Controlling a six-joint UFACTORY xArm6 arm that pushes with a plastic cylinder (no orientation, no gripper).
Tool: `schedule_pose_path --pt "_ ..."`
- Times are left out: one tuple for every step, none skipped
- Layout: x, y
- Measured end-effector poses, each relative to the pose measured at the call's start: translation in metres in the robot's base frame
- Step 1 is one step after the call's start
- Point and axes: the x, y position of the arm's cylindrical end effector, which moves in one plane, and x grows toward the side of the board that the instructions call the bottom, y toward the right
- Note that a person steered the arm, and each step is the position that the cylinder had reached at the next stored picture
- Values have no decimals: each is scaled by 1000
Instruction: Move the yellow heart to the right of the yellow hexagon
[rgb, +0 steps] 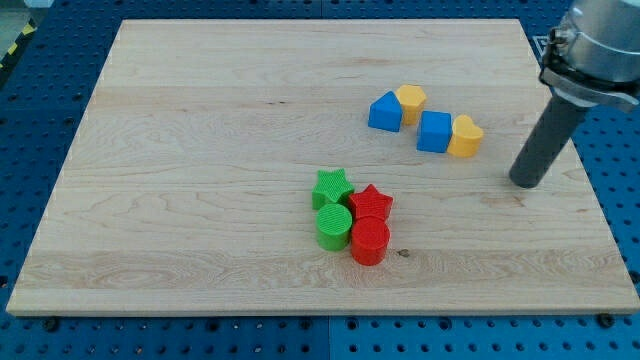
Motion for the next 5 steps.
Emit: schedule_pose_path --pt "0 -2" --pt "-17 -26" --pt "-54 -49" --pt "-67 -64" --pt "-56 -64"
